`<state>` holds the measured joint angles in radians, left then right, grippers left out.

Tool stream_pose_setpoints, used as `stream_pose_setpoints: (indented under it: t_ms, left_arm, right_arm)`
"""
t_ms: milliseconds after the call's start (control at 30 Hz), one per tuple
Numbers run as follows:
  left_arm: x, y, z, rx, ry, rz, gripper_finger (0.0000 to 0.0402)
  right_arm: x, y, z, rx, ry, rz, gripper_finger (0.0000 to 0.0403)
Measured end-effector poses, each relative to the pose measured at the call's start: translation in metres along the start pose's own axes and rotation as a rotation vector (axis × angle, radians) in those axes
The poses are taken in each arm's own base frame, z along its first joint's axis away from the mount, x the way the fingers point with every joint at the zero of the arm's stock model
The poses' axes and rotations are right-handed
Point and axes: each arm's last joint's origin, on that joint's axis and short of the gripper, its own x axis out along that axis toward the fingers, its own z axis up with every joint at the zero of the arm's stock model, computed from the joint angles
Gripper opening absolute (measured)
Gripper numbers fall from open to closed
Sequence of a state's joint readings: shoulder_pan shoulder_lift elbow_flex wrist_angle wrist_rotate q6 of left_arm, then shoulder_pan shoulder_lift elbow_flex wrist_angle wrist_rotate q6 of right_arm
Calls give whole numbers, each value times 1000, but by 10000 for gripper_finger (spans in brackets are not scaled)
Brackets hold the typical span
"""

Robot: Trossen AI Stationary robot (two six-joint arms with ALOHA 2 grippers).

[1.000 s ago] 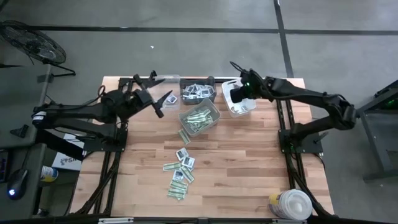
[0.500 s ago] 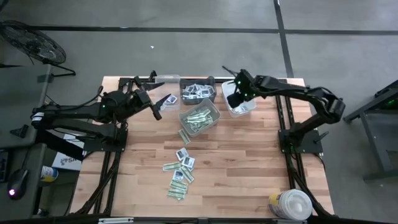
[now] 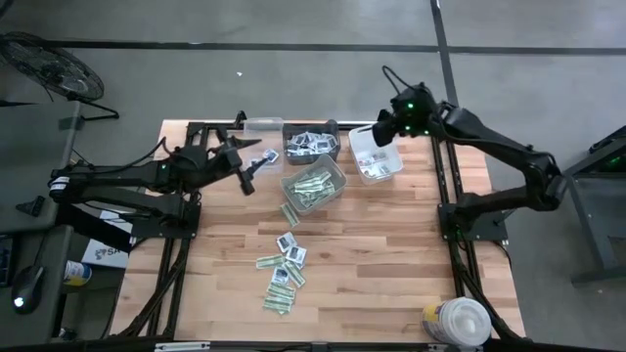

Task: Pick & Place First Aid Supplies
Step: Put the bandage pack into the gray bin

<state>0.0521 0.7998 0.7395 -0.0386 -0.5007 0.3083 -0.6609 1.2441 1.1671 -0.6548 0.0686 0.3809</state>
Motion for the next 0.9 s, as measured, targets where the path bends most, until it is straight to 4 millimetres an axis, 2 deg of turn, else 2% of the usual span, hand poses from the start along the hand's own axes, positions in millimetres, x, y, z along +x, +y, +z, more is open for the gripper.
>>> stream_pose_setpoints:
  t_ms: [167,233,500,667,900]
  left_arm:
    - [0,-3,-5,-4,41,-62,237]
    - [0,-4,-7,-8,61,-69,237]
    - [0,-4,-9,-31,71,-80,237]
    - [-1,-6,-10,-27,79,-136,237]
    - [-1,-8,-13,-41,99,-170,237]
  right_arm:
    - [-24,-1,0,-17,-58,37,211]
    - [-32,0,-6,-32,-70,56,211]
    - [-53,6,-58,27,-169,128,211]
    - [-54,13,-94,94,-212,194,211]
    - [-41,25,-136,136,-205,318,211]
